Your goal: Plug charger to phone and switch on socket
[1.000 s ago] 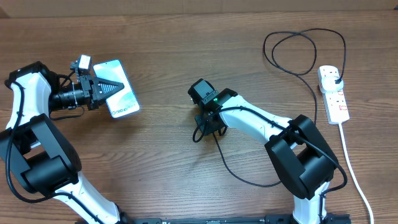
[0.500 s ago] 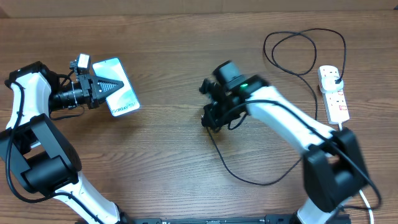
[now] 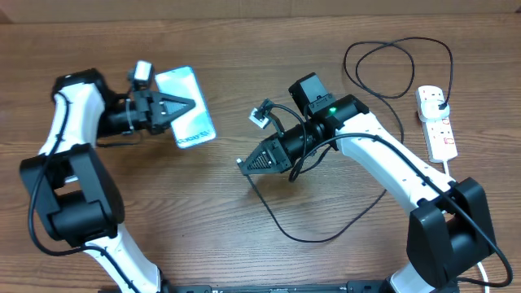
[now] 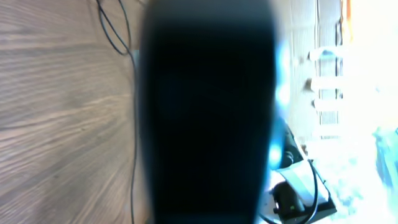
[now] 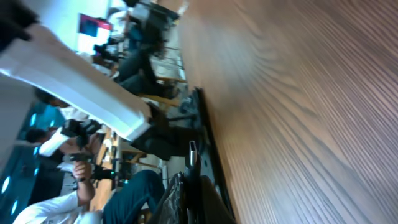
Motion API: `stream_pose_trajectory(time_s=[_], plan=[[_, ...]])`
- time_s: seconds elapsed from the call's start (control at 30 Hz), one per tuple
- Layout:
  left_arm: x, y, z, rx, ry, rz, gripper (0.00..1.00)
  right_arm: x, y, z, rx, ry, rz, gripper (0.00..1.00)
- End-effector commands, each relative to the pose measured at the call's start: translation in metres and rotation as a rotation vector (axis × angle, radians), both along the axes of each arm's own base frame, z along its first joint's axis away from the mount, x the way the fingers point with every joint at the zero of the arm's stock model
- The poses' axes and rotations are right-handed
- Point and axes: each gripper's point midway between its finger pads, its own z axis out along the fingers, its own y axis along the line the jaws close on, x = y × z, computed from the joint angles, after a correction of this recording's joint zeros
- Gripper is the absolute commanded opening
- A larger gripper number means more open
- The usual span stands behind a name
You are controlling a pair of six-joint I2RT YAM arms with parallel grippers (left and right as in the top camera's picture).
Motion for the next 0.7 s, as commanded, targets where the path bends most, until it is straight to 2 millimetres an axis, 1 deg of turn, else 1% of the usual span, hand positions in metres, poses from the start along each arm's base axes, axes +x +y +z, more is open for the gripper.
stream_pose_trajectory(time_s=[0.0, 0.13, 0.37, 0.5, 0.67], plan=[[0.001, -0.010, 0.019, -0.033, -0.102, 0.006, 0.05, -0.001, 0.005, 0.018, 0.082, 0.038, 0.013, 0.04], [0.000, -0.014, 0.019, -0.033, -0.105, -0.006, 0.05, 0.003, 0.013, 0.022, 0.091, 0.042, 0.002, 0.04], [0.000, -0.014, 0.019, -0.040, -0.073, -0.005, 0.04, 0.006, 0.027, 0.030, 0.118, 0.025, 0.004, 0.04], [0.000, -0.015, 0.019, -0.057, 0.009, -0.006, 0.05, 0.004, 0.035, 0.031, 0.112, 0.020, 0.003, 0.04], [-0.002, -0.022, 0.019, -0.072, 0.082, -0.025, 0.05, 0.002, 0.043, 0.029, 0.093, 0.021, -0.001, 0.04]])
